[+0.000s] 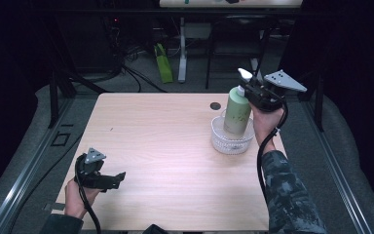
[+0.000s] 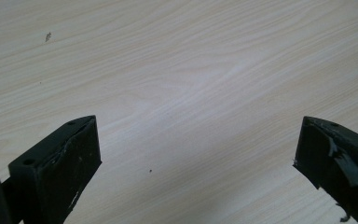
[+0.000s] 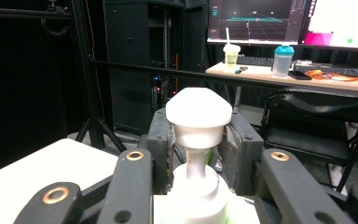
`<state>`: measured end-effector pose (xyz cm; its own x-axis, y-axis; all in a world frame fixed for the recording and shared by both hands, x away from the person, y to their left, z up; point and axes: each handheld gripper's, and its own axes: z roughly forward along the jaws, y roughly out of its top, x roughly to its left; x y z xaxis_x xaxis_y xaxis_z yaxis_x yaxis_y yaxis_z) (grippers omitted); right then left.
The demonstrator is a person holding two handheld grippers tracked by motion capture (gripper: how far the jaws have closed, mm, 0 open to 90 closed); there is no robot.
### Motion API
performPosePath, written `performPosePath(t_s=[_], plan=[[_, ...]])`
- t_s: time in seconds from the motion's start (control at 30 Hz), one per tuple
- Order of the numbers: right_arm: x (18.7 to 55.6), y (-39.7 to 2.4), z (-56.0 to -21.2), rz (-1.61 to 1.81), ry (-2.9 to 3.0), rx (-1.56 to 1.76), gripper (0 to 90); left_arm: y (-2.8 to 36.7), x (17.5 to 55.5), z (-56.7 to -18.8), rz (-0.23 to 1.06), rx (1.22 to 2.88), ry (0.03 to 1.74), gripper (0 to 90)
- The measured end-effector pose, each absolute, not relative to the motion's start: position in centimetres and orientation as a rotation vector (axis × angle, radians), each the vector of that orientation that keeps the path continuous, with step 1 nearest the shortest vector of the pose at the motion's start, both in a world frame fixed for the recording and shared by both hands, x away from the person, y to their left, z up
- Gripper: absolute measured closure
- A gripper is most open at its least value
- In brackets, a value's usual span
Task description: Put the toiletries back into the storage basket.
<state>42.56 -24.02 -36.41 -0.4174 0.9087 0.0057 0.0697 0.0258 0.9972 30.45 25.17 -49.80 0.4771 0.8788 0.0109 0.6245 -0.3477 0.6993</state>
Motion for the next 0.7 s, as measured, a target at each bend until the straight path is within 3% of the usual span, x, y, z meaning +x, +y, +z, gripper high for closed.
performPosePath(t_s=[0.7], plan=[[42.9, -24.3, -39.1, 1.446, 1.613, 1.068, 66.7, 25.1, 30.4, -49.8, 0.514, 2.097, 1.232, 0.0]])
